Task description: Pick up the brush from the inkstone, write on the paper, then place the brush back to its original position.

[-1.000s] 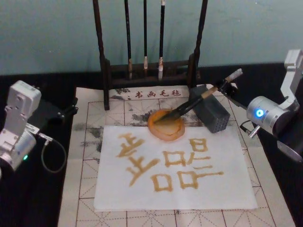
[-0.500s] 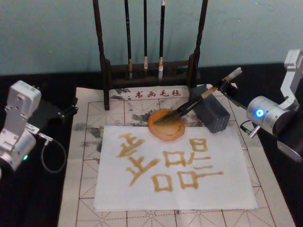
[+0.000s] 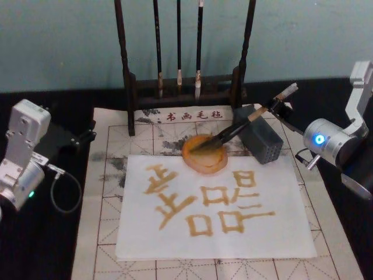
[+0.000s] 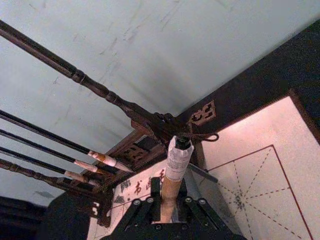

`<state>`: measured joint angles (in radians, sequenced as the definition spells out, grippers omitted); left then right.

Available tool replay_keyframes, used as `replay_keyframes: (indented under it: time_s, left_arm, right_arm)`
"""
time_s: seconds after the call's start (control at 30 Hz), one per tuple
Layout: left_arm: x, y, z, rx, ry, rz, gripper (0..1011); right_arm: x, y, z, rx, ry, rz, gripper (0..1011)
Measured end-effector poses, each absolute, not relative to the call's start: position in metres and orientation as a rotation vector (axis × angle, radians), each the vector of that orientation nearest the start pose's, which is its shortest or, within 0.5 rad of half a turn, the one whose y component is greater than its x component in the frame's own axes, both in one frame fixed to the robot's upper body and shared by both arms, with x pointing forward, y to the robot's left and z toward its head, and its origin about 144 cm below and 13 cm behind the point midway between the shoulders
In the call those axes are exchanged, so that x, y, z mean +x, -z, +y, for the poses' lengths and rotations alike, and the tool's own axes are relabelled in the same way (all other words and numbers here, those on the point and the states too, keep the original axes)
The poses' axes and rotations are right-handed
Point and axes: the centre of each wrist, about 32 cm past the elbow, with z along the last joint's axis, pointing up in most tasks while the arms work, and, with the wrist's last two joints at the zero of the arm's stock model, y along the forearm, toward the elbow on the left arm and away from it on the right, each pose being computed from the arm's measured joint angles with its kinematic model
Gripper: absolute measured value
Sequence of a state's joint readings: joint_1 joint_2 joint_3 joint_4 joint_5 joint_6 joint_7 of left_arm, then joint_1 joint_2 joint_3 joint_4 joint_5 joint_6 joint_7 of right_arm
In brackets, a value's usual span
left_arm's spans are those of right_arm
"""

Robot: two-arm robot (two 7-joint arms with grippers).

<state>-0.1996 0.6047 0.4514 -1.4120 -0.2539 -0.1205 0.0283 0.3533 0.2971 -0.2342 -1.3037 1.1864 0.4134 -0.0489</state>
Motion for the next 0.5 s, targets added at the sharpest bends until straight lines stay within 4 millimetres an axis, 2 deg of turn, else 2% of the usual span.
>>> replay_keyframes:
  time_s: [0.5]
  left_arm:
    - [0.4886, -1.1398, 0.3097, 0.304, -1.248, -0.285, 1001]
  right_arm:
    - [0.5447, -1.1882, -0.2695, 0.275, 1.177, 0.819, 198]
